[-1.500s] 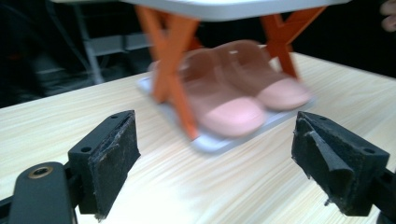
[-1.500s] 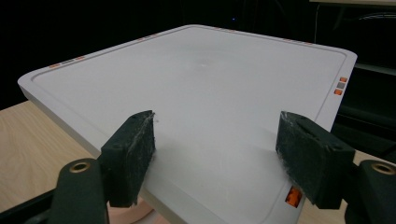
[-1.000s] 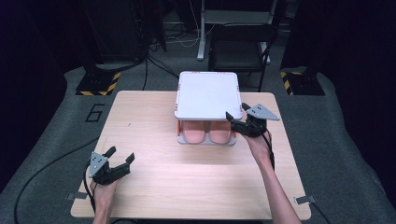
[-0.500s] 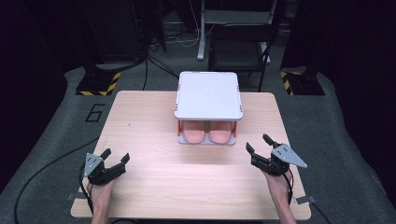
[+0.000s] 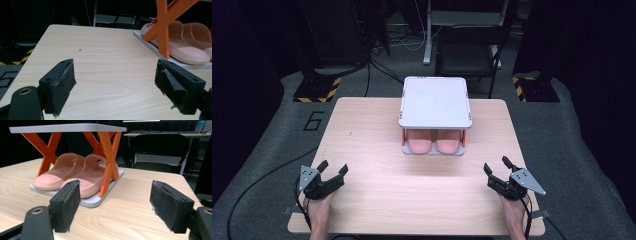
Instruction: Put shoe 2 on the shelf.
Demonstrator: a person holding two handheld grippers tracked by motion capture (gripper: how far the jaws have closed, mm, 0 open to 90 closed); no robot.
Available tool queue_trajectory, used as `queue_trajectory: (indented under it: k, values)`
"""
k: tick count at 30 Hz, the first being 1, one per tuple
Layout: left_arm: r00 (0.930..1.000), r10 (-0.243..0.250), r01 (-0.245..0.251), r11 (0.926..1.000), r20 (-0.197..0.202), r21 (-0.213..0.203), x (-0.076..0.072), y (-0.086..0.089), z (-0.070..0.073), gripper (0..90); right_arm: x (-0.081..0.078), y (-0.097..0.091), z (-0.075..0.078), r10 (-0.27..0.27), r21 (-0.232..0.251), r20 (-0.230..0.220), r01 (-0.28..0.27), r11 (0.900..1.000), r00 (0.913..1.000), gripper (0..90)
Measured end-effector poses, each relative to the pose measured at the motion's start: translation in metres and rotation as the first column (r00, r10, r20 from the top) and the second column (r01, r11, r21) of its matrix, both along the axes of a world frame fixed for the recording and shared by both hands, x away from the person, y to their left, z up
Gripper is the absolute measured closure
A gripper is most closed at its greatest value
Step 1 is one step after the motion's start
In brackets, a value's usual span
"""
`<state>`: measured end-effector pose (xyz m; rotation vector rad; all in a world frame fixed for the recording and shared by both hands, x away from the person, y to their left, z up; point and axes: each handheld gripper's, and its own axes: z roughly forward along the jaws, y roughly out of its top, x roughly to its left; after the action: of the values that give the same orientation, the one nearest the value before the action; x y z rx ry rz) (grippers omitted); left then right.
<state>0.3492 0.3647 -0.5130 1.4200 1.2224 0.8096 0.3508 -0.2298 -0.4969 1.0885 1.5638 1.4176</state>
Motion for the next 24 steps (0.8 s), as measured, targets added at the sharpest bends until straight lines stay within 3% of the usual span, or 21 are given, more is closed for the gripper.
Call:
queue_trajectory:
  k: [7, 9, 13, 17, 24]
  values:
    - [0.9997, -0.013, 0.013, 0.9997, -0.022, 0.019, 0.001, -0.004, -0.002, 16.9, 0.003, -0.005, -0.002, -0.018, -0.005, -0.012, 0.018, 0.9998, 0.9998, 24.0]
    - [0.9998, -0.013, 0.013, 0.9998, -0.013, 0.016, 0.001, -0.005, -0.002, 17.0, 0.006, -0.006, -0.003, -0.025, -0.006, -0.018, 0.025, 0.9997, 0.9995, 24.1]
    - [0.9996, -0.012, 0.013, 0.9998, -0.024, 0.013, 0.001, -0.006, -0.003, 17.1, 0.009, -0.009, -0.004, -0.040, 0.012, -0.035, 0.040, 0.9991, 0.9986, 24.1]
    - [0.9998, 0.001, -0.001, 0.9999, -0.018, 0.012, 0.001, -0.007, -0.003, 17.4, 0.009, -0.009, -0.006, -0.031, 0.013, -0.049, 0.032, 0.9994, 0.9983, 24.0]
    - [0.9989, -0.010, 0.011, 0.9996, -0.046, 0.027, 0.003, -0.008, -0.005, 17.4, 0.011, -0.009, -0.007, -0.027, 0.012, -0.057, 0.028, 0.9995, 0.9980, 24.0]
